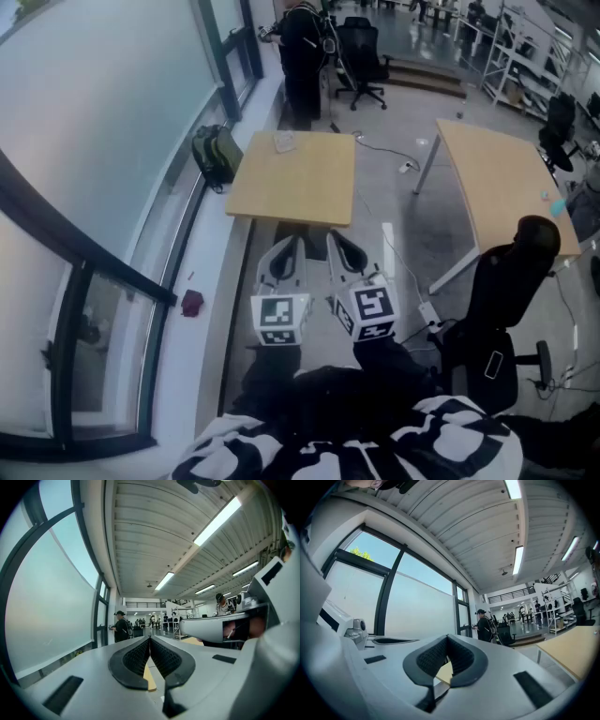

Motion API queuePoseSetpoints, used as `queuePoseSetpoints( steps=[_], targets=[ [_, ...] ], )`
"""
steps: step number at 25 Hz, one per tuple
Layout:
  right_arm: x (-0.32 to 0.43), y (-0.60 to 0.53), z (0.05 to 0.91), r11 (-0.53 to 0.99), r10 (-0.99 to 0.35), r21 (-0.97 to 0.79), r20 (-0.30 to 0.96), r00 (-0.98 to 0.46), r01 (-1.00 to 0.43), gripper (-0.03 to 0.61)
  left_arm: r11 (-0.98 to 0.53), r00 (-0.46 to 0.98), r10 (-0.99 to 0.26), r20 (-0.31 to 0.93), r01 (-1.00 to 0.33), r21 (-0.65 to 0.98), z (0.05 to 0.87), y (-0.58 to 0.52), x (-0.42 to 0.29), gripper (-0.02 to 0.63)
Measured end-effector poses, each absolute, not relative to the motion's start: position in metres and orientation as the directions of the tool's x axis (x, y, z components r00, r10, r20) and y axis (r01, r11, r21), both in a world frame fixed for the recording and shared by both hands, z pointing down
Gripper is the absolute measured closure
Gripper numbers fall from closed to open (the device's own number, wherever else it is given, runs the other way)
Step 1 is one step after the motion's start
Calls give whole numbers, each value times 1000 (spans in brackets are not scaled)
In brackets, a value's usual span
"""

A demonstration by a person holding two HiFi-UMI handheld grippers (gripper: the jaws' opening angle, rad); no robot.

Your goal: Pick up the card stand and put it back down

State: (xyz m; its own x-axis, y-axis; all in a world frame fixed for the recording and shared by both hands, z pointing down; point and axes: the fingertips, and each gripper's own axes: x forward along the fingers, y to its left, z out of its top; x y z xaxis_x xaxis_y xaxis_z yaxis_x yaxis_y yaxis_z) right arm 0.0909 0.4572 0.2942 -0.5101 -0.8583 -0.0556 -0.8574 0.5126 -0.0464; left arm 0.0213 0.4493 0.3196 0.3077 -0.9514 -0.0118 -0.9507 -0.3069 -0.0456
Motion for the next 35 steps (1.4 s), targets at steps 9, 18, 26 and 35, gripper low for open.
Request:
queuePoseSetpoints(
  steps=[9, 18, 26, 35],
  targets=[
    [156, 463, 300, 517, -856, -63, -51, -514, -854, 560, -325, 325, -946, -2, -944, -62, 326, 452, 92, 609],
    [140, 465, 326, 645, -763, -61, -15, -646, -761, 560, -277, 275, -961, 40, -958, -72, 350, 462, 88, 609],
    [101, 428, 348, 681, -728, -64, 47, -684, -730, 560, -255, 252, -965, 75, -966, -33, 366, 417, 59, 609],
    [82, 308, 310, 522, -853, -85, -32, -522, -849, 560, -293, 293, -956, -11, -956, 25, 337, 297, 3, 609]
  ],
)
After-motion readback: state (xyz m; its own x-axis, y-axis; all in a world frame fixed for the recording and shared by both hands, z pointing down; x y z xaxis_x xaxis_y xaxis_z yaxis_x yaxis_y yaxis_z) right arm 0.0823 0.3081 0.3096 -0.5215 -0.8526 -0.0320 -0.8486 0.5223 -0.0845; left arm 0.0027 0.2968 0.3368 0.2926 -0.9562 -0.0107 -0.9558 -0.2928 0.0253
